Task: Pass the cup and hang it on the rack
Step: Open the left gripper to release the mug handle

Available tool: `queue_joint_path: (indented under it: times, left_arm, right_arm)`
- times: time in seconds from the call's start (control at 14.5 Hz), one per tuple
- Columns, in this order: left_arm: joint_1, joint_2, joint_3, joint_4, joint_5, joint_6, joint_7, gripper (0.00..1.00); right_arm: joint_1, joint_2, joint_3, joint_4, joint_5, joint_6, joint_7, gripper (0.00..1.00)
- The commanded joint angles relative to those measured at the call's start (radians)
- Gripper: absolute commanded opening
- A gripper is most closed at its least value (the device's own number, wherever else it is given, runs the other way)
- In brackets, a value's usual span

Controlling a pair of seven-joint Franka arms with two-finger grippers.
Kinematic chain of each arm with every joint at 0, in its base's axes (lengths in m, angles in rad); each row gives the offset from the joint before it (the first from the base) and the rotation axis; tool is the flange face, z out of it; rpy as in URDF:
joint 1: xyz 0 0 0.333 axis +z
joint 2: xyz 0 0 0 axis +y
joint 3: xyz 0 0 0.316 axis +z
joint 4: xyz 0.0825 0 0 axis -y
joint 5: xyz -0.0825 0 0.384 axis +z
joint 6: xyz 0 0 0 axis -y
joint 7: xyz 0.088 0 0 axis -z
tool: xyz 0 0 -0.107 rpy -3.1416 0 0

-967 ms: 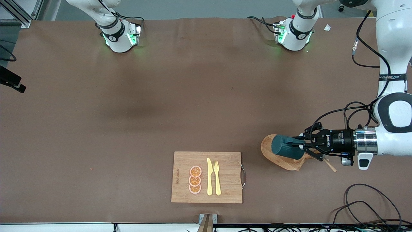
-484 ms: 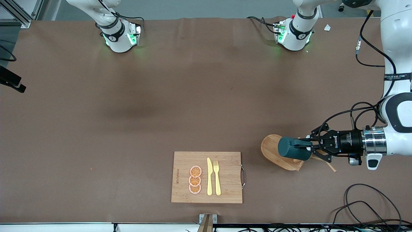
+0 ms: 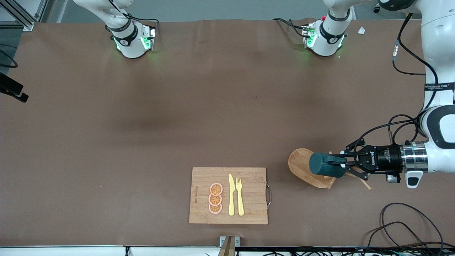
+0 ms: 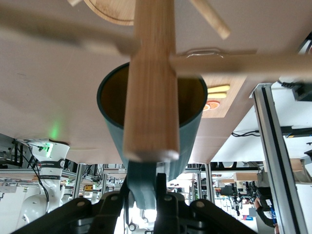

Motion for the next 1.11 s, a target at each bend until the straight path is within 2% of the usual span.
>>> queue_joint_path:
  times: [0.0, 0.83, 1.04]
  left_arm:
    - [0.007, 0.004, -0.003, 0.001, -0.037, -0.002, -0.007, 0.00]
    - [0.017, 0.027, -0.003, 0.004, -0.041, -0.002, -0.011, 0.04]
    - [0.017, 0.027, -0.003, 0.004, -0.041, -0.002, -0.011, 0.10]
  right_arm:
    - [-0.010, 0.004, 0.006, 0.014, 0.003, -0.009, 0.000, 1.00]
    - [-0.012, 0.003, 0.004, 0.014, 0.001, -0.006, -0.001, 1.00]
    - [-0.012, 0.004, 0.004, 0.015, 0.001, -0.006, -0.001, 1.00]
